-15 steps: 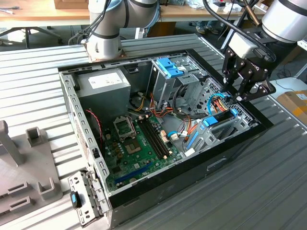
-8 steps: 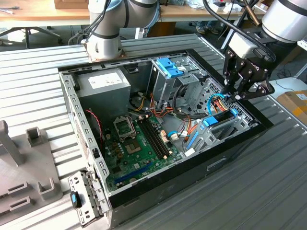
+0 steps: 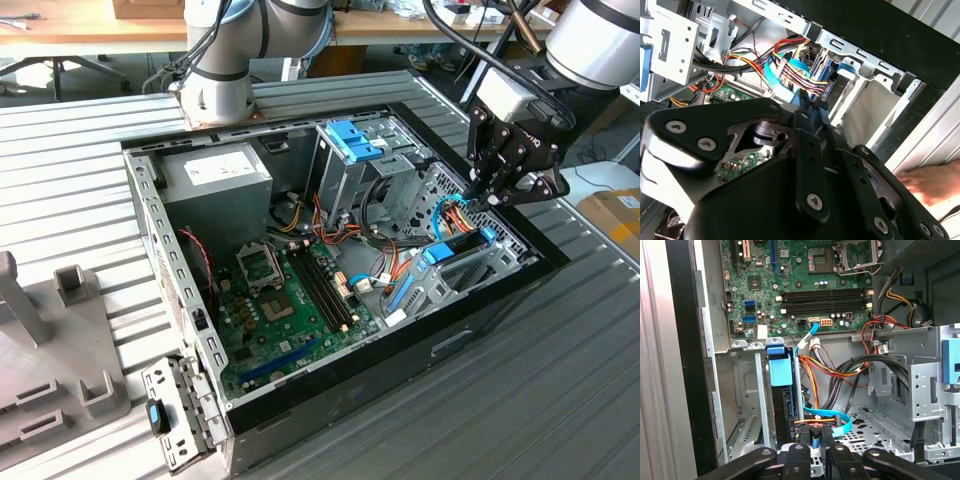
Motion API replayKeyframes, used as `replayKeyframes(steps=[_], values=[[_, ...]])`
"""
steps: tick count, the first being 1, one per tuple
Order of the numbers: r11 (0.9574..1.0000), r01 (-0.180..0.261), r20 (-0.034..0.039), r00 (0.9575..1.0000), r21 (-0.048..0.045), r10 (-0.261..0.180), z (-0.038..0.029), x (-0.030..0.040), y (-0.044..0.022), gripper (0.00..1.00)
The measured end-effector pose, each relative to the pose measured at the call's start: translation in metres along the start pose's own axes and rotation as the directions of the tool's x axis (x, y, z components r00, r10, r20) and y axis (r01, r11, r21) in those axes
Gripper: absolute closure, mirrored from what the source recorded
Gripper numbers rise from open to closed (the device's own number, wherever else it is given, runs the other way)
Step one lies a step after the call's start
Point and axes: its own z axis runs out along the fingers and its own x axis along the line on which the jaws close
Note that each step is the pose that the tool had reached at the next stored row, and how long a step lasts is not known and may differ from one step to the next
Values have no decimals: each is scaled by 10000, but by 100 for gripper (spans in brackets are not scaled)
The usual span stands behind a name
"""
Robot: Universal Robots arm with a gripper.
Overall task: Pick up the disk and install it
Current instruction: 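Insert the first disk wire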
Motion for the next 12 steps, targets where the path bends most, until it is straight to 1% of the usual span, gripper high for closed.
replayKeyframes(steps=[1,8,9,10,11,12], values=[[10000,0,-1,10000,0,0,0,0,0,84],[10000,1,-1,10000,2,-1,2,0,2,84],[10000,0,16,10000,25,0,2,1,5,84],[10000,2,19,10000,27,-2,3,2,5,84],[10000,1,34,10000,39,-1,4,8,7,84],[10000,2,120,9999,99,-3,2,21,17,84]])
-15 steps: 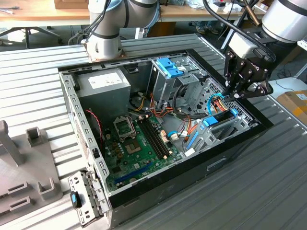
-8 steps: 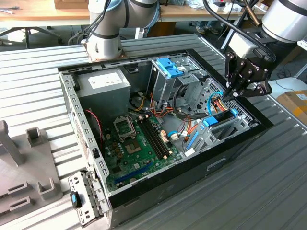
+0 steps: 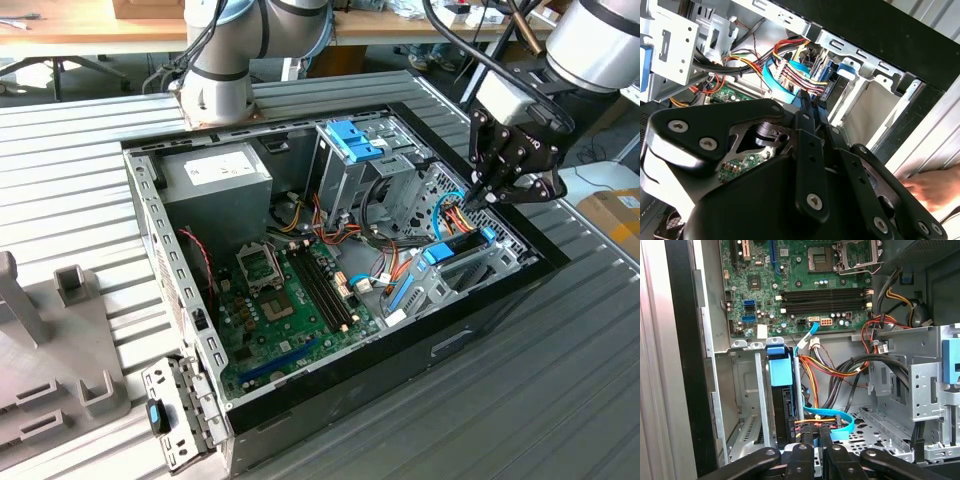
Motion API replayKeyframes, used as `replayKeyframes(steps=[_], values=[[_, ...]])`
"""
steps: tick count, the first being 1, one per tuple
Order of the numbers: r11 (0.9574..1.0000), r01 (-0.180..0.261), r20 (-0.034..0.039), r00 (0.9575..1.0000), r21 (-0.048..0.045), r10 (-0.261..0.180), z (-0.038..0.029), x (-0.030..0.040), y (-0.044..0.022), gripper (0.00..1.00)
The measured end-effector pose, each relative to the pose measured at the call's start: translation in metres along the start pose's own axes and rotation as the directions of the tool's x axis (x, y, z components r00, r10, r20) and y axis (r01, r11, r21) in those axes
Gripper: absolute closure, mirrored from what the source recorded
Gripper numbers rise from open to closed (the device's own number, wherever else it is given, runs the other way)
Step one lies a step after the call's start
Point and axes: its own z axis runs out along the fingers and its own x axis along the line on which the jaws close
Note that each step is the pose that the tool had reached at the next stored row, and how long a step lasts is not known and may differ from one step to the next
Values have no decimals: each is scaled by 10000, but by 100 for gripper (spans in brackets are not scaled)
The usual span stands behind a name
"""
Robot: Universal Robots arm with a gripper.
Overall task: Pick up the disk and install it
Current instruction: 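Insert the first disk wire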
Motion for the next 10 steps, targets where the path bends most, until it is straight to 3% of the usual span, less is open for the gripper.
replayKeyframes(steps=[1,2,7,10], values=[[10000,7,116,9999,88,-8,-2,27,19,84],[9999,12,145,9999,129,-13,-3,46,28,84],[9995,28,203,9998,303,-34,1,149,79,84],[9994,67,208,9998,336,-74,20,207,145,84]])
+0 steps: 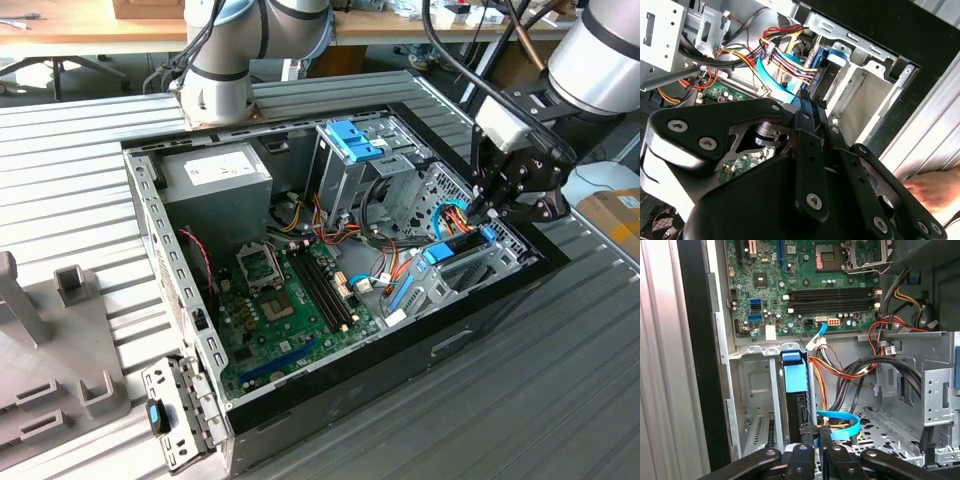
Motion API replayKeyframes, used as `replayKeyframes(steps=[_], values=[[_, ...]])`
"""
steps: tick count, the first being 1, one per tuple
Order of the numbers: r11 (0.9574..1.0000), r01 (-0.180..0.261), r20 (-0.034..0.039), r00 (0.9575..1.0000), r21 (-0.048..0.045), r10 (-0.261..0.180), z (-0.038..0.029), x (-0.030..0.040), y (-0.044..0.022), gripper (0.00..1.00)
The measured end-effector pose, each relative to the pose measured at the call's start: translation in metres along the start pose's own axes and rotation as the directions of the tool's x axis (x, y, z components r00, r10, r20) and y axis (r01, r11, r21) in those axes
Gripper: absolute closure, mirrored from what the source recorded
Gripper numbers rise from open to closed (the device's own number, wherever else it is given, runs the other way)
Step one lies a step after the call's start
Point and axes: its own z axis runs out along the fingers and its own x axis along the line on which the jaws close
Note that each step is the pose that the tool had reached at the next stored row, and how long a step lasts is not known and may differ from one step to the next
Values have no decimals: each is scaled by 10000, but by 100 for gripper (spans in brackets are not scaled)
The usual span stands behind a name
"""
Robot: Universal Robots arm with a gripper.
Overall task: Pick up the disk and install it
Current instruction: 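Insert the first disk wire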
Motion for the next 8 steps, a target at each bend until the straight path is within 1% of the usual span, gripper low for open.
replayKeyframes(steps=[3,4,5,6,7,8], values=[[9999,134,90,9999,59,-135,28,22,48,84],[9999,144,91,9999,61,-145,28,22,48,84],[9999,147,112,9998,87,-148,28,24,50,84],[9997,173,158,9997,170,-175,30,24,52,84],[9993,227,222,9995,304,-234,33,30,59,84],[9988,274,258,9993,404,-285,35,36,64,84]])
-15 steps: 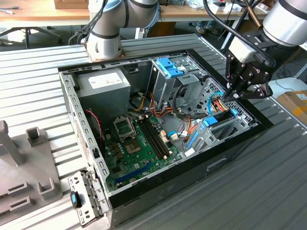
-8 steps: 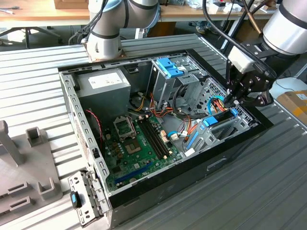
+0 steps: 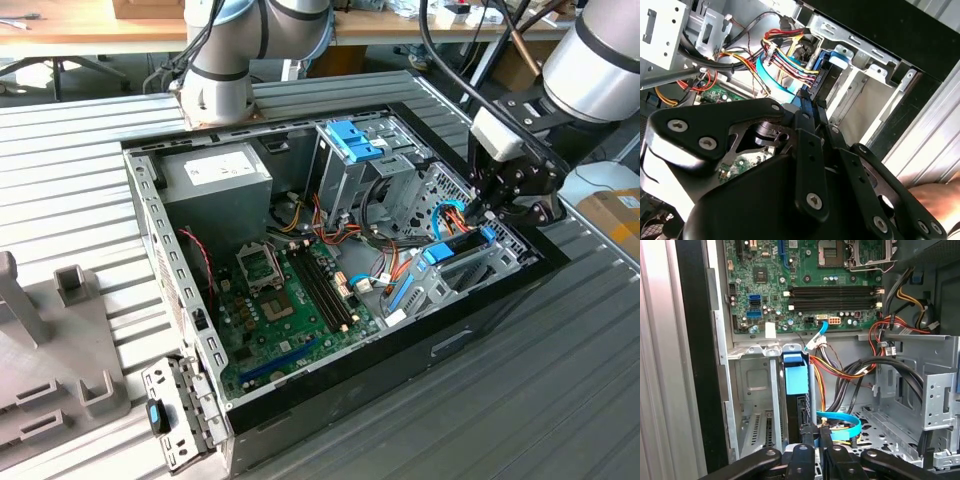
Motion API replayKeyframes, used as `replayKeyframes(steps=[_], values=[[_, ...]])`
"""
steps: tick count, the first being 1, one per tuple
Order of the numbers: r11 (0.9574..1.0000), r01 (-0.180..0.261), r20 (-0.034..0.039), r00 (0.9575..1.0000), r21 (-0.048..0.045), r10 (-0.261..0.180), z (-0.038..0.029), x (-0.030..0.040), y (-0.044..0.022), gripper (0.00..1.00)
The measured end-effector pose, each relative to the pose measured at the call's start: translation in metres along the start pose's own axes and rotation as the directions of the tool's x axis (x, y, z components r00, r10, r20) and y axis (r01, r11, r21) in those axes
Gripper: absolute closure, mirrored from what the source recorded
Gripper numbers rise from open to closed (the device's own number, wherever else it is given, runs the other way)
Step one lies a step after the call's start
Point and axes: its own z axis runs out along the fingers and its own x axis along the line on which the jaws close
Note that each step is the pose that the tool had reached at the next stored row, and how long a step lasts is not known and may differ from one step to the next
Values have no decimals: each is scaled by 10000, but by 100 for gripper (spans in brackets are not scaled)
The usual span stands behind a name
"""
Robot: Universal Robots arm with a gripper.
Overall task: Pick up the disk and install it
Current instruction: 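Insert the first disk wire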
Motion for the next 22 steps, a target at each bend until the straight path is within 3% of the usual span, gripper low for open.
replayKeyframes(steps=[2,7,8,10,12,16,22], values=[[9997,142,70,9999,181,-143,9,28,14,84],[9996,160,96,9998,214,-162,20,56,54,84],[9996,153,221,9996,235,-158,37,92,60,84],[9995,149,353,9992,262,-159,51,108,77,84],[9995,154,370,9992,271,-164,51,109,81,84],[9986,273,419,9987,446,-291,59,111,89,84],[9985,299,422,9986,451,-318,105,149,106,84]])
